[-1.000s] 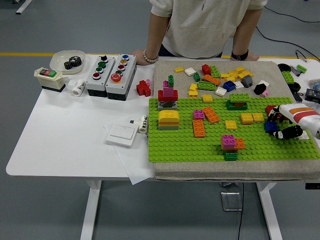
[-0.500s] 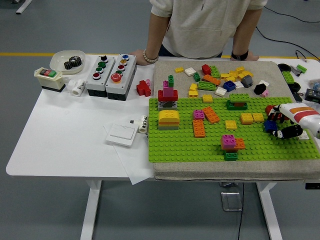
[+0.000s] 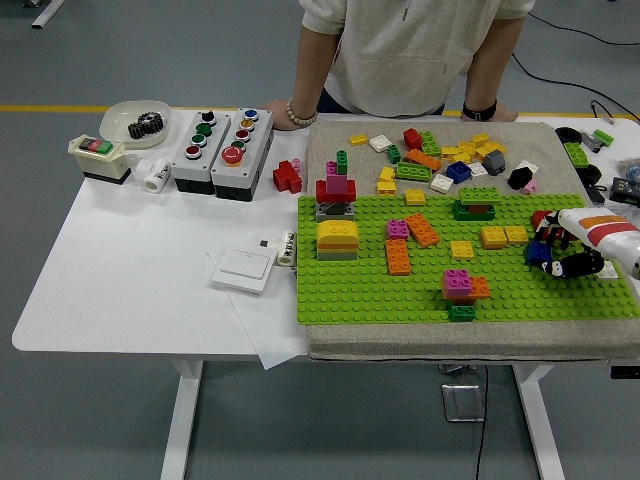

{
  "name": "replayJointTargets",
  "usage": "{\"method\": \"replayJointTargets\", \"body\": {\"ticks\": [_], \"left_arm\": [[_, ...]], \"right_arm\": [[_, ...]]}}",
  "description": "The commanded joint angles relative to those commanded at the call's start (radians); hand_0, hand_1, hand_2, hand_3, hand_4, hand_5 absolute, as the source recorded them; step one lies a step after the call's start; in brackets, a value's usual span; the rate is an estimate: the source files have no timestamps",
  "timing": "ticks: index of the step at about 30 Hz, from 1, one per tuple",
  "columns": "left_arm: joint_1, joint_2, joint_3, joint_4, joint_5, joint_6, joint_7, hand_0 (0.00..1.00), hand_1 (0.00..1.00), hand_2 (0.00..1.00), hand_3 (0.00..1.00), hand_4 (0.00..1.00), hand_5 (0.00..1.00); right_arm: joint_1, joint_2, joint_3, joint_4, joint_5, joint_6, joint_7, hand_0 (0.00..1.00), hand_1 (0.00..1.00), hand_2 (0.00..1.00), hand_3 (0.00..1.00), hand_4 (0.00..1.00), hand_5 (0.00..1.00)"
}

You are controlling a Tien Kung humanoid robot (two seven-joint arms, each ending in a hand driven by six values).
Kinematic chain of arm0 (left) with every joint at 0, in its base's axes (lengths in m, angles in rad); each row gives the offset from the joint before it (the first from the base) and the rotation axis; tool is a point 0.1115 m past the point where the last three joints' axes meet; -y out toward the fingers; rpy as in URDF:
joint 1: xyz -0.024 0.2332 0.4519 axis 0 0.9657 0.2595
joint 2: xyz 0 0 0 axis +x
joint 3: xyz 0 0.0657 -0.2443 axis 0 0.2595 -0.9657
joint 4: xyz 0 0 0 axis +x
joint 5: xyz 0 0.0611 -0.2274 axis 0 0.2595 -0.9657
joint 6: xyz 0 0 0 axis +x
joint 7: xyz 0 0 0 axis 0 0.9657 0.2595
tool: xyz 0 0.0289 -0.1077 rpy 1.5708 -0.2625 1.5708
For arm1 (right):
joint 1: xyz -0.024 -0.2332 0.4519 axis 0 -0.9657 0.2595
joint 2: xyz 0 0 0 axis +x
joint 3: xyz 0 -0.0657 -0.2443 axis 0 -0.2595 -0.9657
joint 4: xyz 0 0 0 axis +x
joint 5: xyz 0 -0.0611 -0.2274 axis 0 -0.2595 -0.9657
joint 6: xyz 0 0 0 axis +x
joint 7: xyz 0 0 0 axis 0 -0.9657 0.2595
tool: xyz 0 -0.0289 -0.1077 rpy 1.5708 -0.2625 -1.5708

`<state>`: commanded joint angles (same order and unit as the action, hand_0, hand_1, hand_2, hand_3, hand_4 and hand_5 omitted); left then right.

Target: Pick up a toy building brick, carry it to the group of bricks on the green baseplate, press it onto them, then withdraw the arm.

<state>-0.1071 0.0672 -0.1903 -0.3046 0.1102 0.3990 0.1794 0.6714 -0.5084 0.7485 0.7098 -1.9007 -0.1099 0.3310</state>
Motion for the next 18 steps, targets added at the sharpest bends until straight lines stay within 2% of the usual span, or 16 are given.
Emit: {"method": "replayJointTargets", "body": {"ticks": [11, 18], "left_arm": [[-0.001, 0.0, 0.001, 0.001, -0.002, -0.001, -0.001, 0.742, 0.728, 0.728, 0.591, 0.646, 0.664], [0.0, 0.0, 0.002, 0.001, -0.004, -0.001, -0.002, 0.742, 0.728, 0.728, 0.591, 0.646, 0.664]], "right_arm": [[-0.002, -0.007, 0.003, 0.022, 0.0, -0.005, 0.006, 0.181, 0.369, 0.474, 0.487, 0.698, 0.369], [-0.008, -0.028, 0.01, 0.071, -0.055, -0.009, 0.007, 0.178, 0.368, 0.472, 0.488, 0.701, 0.382]]}}
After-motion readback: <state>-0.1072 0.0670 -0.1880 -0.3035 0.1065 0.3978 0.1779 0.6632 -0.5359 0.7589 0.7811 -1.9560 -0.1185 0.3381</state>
